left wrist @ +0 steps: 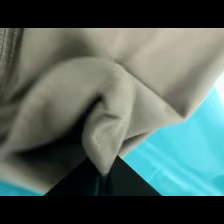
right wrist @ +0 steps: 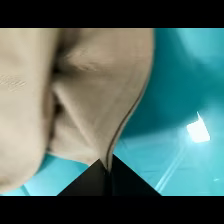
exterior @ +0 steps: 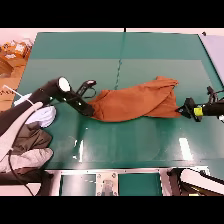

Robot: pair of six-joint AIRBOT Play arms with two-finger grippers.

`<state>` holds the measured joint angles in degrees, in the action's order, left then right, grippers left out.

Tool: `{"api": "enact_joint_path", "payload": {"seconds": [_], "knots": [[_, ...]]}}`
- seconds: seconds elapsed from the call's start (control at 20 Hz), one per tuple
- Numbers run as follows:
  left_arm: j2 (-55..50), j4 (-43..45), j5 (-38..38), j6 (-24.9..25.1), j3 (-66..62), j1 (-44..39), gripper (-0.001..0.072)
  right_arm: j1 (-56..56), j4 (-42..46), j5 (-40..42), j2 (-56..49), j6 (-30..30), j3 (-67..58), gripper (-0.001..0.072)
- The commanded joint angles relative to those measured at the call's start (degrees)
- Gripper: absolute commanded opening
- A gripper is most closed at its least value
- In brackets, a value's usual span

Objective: Fold the shirts.

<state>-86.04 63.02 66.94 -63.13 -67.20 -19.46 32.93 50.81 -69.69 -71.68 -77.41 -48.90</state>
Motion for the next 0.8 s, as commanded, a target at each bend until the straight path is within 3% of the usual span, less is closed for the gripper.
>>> {"api": "enact_joint_path", "payload": {"seconds": [0.0,0.15,0.25,0.4,0.5,0.75], "knots": [[4.17,10.71,9.97,-5.2,-10.4,0.02,0.0031,0.02,-4.59,-6.08,4.9,0.02,-6.36,0.0011],[11.58,13.07,12.28,-10.23,-24.57,0.02,0.0032,0.04,-5.81,-8.72,13.79,-3.3,-19.76,0.0011],[16.28,15.98,12.11,-16.57,-35.63,0.02,0.0032,0.04,-5.77,-8.46,19.58,-6.75,-30.42,0.0011],[23.17,21.92,12.13,-25.97,-51.87,0.02,0.0033,1.79,-5.57,-4.48,26.73,-11.76,-45.51,0.0011],[29.27,25.27,9.49,-30.29,-56.13,0.0,0.0033,4.31,-5.11,-1.14,30.12,-14.03,-54.31,0.0011],[41.57,25.77,4.28,-31.32,-55.54,0.0,0.0033,6.51,-1.05,3.41,33.4,-15.69,-66.29,0.0011]]}}
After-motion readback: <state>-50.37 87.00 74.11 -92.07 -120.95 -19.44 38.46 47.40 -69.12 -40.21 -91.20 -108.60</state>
